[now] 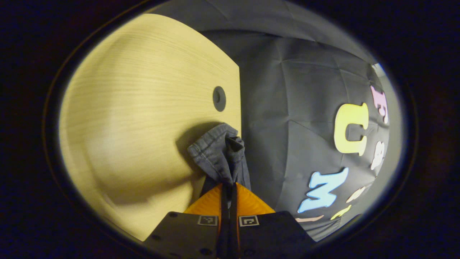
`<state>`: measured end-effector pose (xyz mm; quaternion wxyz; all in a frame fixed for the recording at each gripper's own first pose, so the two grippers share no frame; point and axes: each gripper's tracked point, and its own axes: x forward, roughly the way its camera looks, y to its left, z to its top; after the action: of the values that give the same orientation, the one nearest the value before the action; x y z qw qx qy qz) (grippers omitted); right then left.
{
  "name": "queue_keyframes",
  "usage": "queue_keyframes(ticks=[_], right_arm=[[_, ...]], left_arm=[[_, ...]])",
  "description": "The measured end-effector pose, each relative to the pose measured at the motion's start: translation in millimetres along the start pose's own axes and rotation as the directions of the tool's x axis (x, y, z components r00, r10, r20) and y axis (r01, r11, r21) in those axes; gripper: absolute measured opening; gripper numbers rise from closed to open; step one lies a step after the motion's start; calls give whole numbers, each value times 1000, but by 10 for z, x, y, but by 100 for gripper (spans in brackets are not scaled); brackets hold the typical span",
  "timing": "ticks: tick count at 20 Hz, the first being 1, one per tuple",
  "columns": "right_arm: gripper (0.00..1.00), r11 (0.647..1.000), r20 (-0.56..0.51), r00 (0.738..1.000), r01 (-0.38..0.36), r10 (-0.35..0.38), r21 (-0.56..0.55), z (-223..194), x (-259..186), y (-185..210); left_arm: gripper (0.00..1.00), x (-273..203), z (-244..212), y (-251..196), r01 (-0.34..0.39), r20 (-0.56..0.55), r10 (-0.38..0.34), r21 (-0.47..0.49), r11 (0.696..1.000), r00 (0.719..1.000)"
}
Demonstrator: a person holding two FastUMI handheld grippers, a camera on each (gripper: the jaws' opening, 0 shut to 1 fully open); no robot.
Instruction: Grasp the waist and the cuffs of the jeans and fold them to make the two legs overlap; first hold the waist and fold one-third of the jeans toward the cuffs, then hold the cuffs and fold the remaining one-third in the same direction to finish folding.
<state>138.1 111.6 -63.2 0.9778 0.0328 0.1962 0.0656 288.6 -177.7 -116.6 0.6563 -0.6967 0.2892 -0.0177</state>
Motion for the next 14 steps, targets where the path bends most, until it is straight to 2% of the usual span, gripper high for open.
queue_keyframes(ticks=[1, 5, 6, 8, 12, 14], right_arm=[[86, 1000, 1, 1000, 2, -2, -1, -4, -1, -3], [86, 1000, 15, 1000, -6, 6, -11, 36, -15, 12], [86, 1000, 19, 1000, -11, 12, -16, 59, -17, 12], [86, 1000, 30, 999, -19, 20, -22, 61, -52, 19], [86, 999, 63, 997, -32, 33, -21, 165, -75, -23], [86, 999, 79, 996, -34, 35, -18, 177, -111, -91]], left_arm=[[7, 9, -39, -64, 26, -14, -26, -12, 1000, 1000], [7, 11, -424, -425, 121, -87, -127, -72, 990, 988], [3, -46, -669, -627, 157, -130, -165, -65, 985, 978], [7, -126, -1075, -946, 207, -197, -209, -31, 978, 958], [7, -262, -2037, -1364, 261, -342, -242, 11, 965, 908], [7, -327, -2589, -1447, 269, -411, -230, 39, 962, 882]])
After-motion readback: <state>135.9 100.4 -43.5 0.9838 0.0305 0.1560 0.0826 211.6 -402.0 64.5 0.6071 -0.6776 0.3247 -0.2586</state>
